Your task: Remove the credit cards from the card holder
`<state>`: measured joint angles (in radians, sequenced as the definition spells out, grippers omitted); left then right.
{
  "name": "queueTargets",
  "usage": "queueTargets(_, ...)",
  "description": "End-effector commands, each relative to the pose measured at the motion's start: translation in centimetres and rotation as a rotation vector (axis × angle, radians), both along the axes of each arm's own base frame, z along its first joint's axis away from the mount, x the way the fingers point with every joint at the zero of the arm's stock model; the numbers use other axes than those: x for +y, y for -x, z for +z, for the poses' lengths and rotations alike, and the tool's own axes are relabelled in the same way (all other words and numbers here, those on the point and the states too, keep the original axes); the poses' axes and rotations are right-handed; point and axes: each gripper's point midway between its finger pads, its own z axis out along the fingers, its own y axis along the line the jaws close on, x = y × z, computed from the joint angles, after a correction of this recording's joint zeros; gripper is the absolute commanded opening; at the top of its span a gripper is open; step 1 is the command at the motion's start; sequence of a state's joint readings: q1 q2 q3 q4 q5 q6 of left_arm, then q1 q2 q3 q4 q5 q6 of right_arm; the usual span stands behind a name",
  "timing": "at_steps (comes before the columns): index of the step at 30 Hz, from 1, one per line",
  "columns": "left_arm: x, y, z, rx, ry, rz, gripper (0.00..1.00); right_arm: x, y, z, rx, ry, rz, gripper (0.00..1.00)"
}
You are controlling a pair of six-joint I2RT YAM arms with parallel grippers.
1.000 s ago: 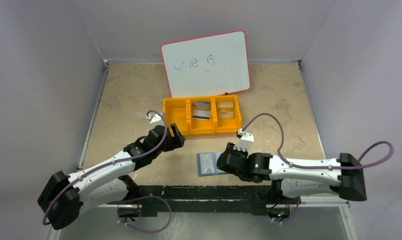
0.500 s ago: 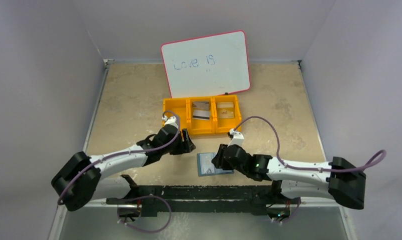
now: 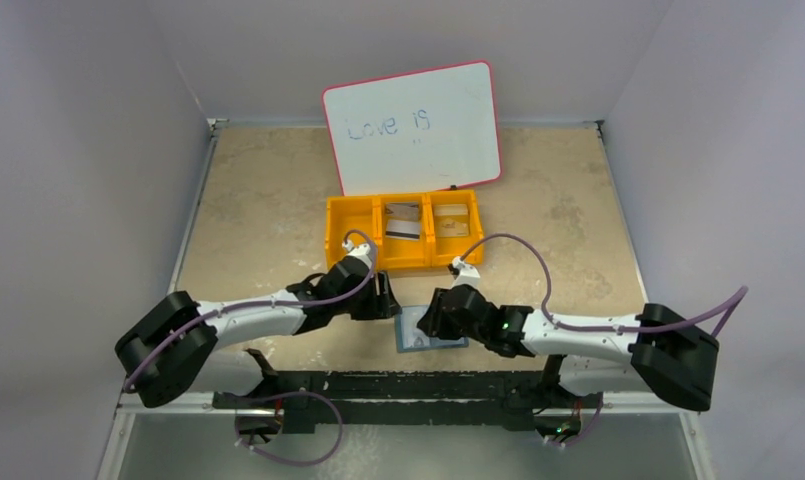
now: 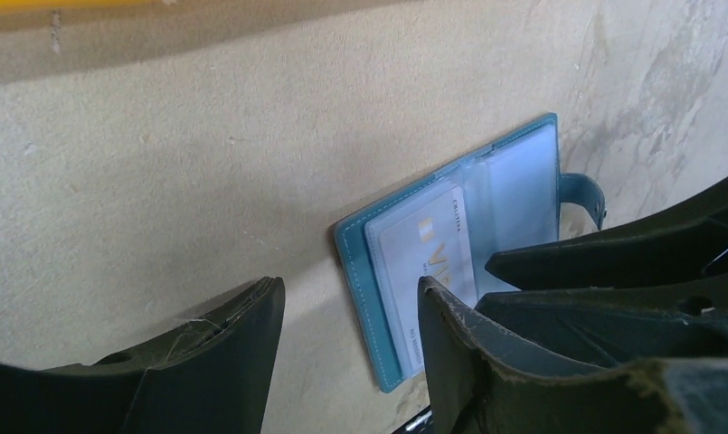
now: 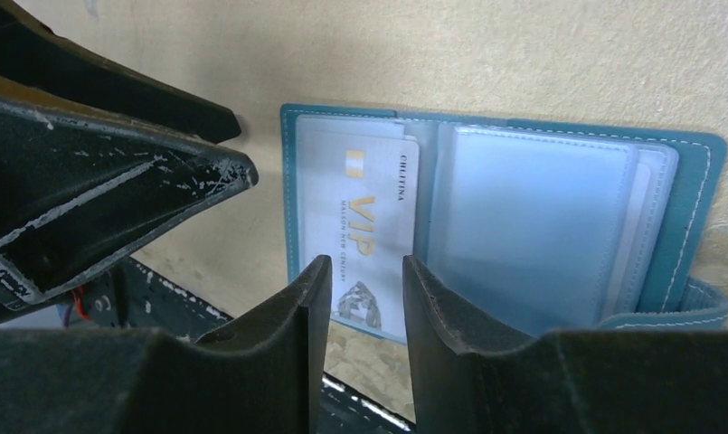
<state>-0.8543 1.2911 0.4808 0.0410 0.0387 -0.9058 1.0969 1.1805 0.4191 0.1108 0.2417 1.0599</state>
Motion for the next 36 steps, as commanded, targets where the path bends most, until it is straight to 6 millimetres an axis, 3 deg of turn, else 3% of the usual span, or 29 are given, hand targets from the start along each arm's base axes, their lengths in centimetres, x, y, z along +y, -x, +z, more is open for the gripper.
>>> queueTargets(1, -1.7, 0.3, 0.3, 0.003, 0.045, -0.058, 0.55, -0.2, 0.2, -1.0, 0.044, -0.020, -0.008, 0.36)
queueTargets(8, -2.3, 1.2, -1.1, 0.038, 0.024, -0.097, 0.53, -1.4, 0.4, -2.6, 0.090, 0.032, -0.056, 0.35)
queueTargets(17, -2.0, 1.4, -2.0, 0.048, -0.004, -0.081, 0.32, -0.8, 0.6, -3.8, 0.124, 0.017, -0.061, 0.32)
queueTargets(29, -2.1, 1.4, -2.8, 0.046, -0.063, -0.099, 0.07, -1.9, 0.2, -2.6, 0.122, -0.114, -0.149, 0.34)
queueTargets(36, -2.4, 1.6, -3.2, 0.052, -0.076, -0.109, 0.01, -1.5, -0.3, -1.2, 0.093, -0.230, -0.129, 0.26)
